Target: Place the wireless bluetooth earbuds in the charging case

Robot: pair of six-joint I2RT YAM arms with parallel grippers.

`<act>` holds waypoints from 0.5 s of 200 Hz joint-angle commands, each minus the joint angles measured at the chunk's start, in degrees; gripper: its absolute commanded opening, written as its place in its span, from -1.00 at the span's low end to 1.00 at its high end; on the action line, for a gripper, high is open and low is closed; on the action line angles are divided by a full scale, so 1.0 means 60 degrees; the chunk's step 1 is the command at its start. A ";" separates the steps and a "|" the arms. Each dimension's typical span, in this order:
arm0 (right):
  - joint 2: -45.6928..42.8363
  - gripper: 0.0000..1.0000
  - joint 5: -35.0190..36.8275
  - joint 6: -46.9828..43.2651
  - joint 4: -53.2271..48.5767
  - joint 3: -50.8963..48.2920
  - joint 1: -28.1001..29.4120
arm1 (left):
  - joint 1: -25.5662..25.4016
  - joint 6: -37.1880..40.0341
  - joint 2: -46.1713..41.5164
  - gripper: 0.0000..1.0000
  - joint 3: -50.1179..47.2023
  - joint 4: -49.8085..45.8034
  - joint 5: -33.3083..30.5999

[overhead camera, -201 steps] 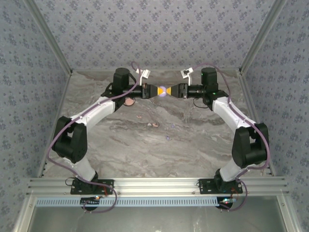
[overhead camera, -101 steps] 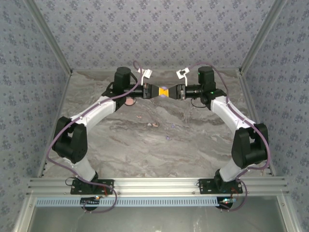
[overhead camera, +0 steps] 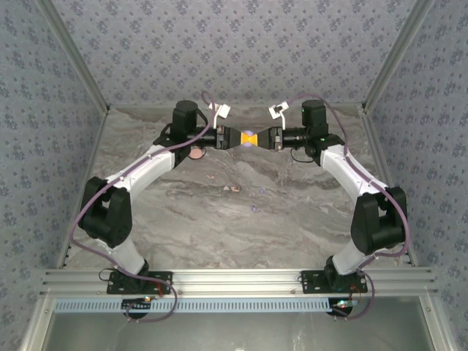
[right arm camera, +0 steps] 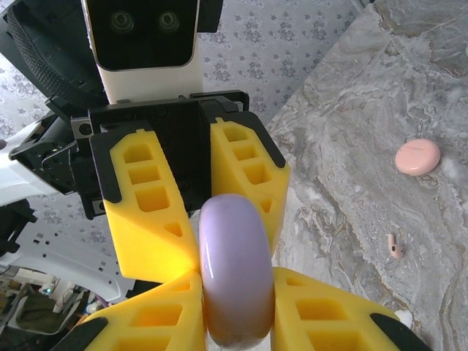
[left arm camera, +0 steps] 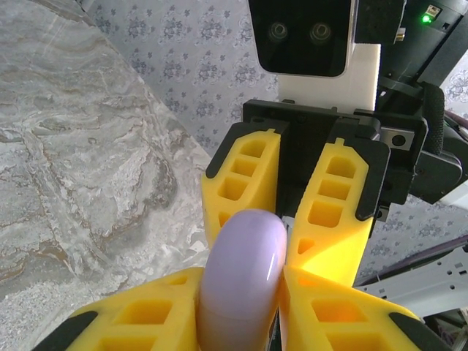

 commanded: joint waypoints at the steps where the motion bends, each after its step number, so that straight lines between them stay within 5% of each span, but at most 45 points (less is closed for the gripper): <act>1: -0.0224 -0.70 0.0294 -0.0330 -0.0467 0.0322 -0.0121 | -0.0061 0.0290 -0.0447 -0.43 0.0309 -0.0279 0.0182; 100: -0.0296 -0.81 0.0398 -0.0448 -0.0736 0.0277 -0.0245 | 0.0014 0.0280 -0.0666 -0.22 0.0095 -0.0247 0.0226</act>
